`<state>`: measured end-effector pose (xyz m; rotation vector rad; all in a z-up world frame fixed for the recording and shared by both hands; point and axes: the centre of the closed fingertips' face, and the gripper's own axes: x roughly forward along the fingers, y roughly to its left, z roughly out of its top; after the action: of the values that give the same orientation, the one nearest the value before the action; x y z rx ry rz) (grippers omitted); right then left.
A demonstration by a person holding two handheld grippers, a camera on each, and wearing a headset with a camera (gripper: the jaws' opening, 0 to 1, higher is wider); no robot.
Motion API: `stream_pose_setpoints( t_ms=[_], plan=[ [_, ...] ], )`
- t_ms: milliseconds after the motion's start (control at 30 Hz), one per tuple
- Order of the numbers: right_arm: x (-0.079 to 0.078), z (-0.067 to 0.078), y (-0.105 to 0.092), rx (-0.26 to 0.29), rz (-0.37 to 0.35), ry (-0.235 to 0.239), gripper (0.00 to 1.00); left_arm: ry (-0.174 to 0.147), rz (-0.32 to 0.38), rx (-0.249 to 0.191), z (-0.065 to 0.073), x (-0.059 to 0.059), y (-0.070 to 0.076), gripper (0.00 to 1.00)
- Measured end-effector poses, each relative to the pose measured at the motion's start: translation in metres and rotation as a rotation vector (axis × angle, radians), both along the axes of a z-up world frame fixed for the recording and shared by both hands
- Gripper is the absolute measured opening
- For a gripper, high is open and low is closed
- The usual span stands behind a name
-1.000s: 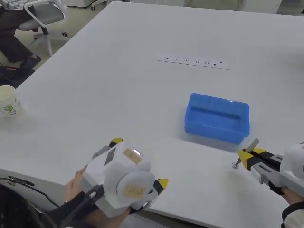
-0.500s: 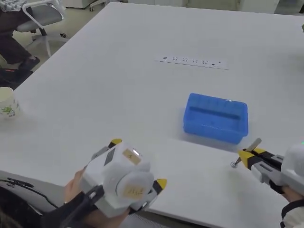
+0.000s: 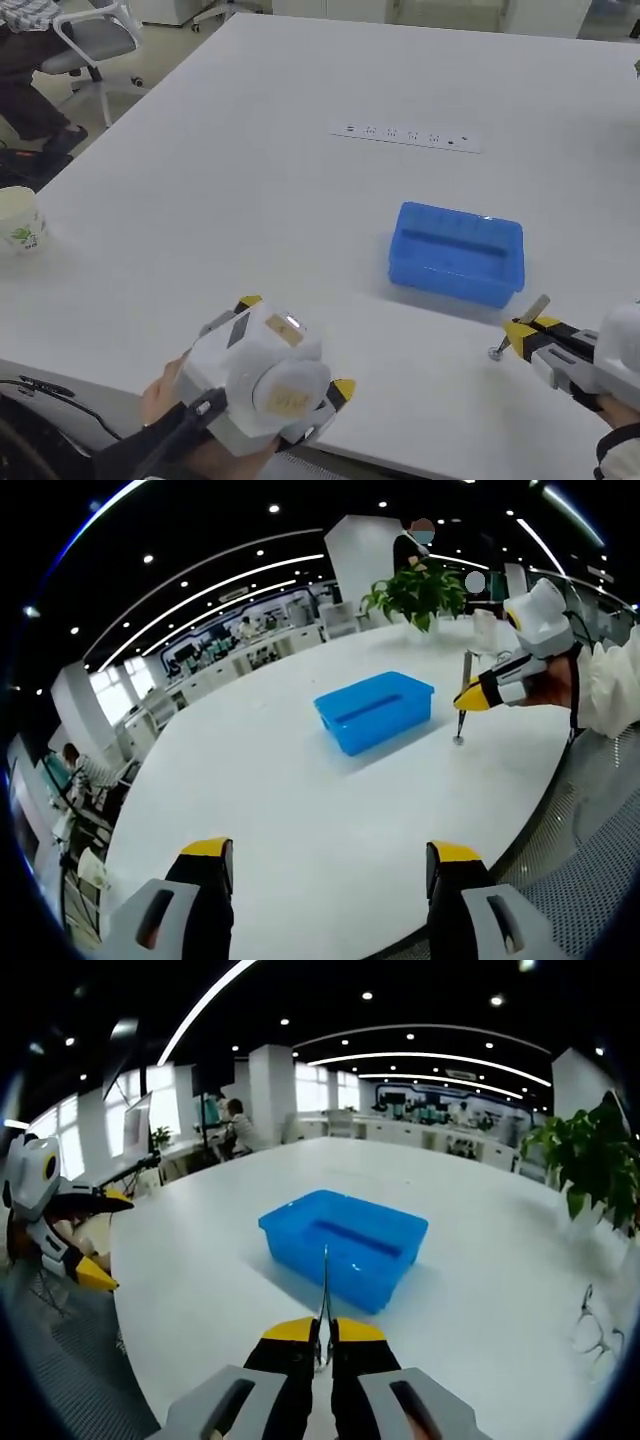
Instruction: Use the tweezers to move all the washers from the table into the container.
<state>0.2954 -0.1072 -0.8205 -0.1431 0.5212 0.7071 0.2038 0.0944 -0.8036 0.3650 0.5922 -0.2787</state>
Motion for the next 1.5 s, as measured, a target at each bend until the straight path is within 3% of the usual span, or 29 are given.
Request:
stream_pose_setpoints(
  t_ms=[100, 233, 633, 900, 967, 1033, 1500],
  plan=[
    [-0.001, 0.005, 0.002, 0.057, -0.033, 0.047, 0.01, 0.002, -0.002, -0.004, 0.0, 0.0, 0.0, 0.8],
    [-0.001, 0.016, 0.002, 0.048, -0.03, 0.024, 0.01, -0.009, -0.005, -0.011, 0.002, 0.001, -0.001, 0.8],
    [-0.003, 0.058, 0.01, 0.113, -0.03, -0.003, 0.01, -0.015, -0.009, -0.025, 0.004, 0.001, -0.003, 0.8],
    [0.002, 0.078, 0.012, 0.103, -0.014, -0.045, 0.01, -0.019, -0.002, -0.025, 0.005, 0.001, -0.002, 0.8],
    [0.004, 0.081, 0.011, 0.103, -0.013, -0.049, 0.01, -0.061, 0.015, -0.02, 0.012, 0.003, 0.002, 0.8],
    [0.005, 0.083, 0.011, 0.101, -0.013, -0.056, 0.01, -0.067, 0.024, -0.035, 0.015, 0.003, 0.004, 0.79],
    [0.008, 0.089, 0.009, 0.094, -0.014, -0.075, 0.01, -0.047, 0.025, -0.014, 0.009, 0.003, 0.005, 0.79]
  ],
)
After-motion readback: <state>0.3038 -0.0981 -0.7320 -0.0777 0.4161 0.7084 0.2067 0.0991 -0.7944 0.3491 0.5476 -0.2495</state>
